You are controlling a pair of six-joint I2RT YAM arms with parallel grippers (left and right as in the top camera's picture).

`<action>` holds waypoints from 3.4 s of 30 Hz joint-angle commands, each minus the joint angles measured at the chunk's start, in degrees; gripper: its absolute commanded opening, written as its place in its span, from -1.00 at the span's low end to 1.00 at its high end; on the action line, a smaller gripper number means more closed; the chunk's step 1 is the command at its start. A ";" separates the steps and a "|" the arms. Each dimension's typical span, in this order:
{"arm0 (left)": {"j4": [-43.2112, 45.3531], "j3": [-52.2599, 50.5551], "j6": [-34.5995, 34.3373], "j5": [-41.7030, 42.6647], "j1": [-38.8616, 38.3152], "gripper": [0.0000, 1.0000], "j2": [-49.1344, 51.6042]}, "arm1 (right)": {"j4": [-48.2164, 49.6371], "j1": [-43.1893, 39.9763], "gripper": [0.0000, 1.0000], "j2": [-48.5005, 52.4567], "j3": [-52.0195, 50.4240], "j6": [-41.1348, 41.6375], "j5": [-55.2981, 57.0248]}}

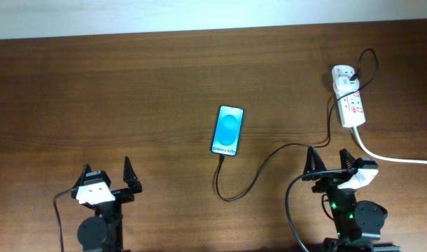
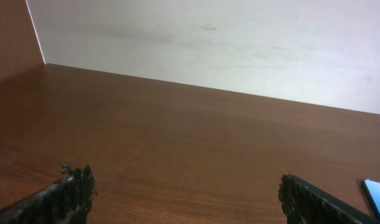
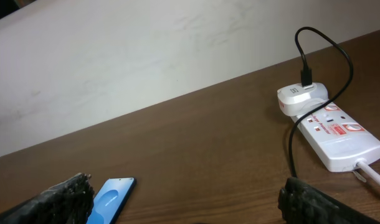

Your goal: Plug charger to phone and switch on socket

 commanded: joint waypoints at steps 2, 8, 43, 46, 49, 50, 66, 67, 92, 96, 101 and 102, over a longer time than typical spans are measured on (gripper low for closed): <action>-0.37 -0.15 -0.52 0.63 -0.28 0.99 -0.61 | -0.20 -0.44 0.97 -0.11 -0.48 -0.55 0.55; -0.37 -0.15 -0.52 0.63 -0.28 0.99 -0.61 | 0.20 -0.44 0.97 -0.11 -0.46 1.40 -0.07; -0.39 -0.15 -0.52 0.63 -0.28 0.99 -0.61 | -33.40 -13.99 -0.92 111.93 83.95 30.67 2.86; -0.37 -0.15 -0.52 0.63 -0.28 0.99 -0.61 | -39.56 -13.99 -0.92 121.92 95.34 30.36 3.04; -0.37 -0.15 -0.52 0.63 -0.28 0.99 -0.61 | -37.51 -13.99 -0.92 122.22 95.45 31.54 3.26; -0.37 -0.15 -0.55 0.63 -0.28 0.99 -0.61 | -37.24 -14.01 -0.92 122.22 95.45 32.52 3.23; -0.39 -0.15 -0.55 0.63 -0.28 0.99 -0.61 | -34.38 -13.92 -0.92 123.62 95.43 34.45 3.04; -0.39 -0.15 -0.52 0.63 -0.28 0.99 -0.61 | -34.45 -13.88 -0.92 125.22 95.43 34.42 2.67; -0.37 -0.15 -0.52 0.63 -0.28 0.99 -0.61 | -39.74 -14.71 -0.92 124.45 100.35 29.20 -2.45; -0.39 -0.15 -0.55 0.63 -0.28 0.99 -0.61 | -43.23 -8.15 -0.92 130.25 100.32 27.61 3.04; -0.39 -0.15 -0.52 0.63 -0.28 0.99 -0.61 | -47.43 -11.45 -0.92 125.68 104.00 27.89 4.52; -0.39 -0.15 -0.52 0.63 -0.28 0.99 -0.61 | -48.68 -12.22 -0.92 124.37 105.81 27.85 4.50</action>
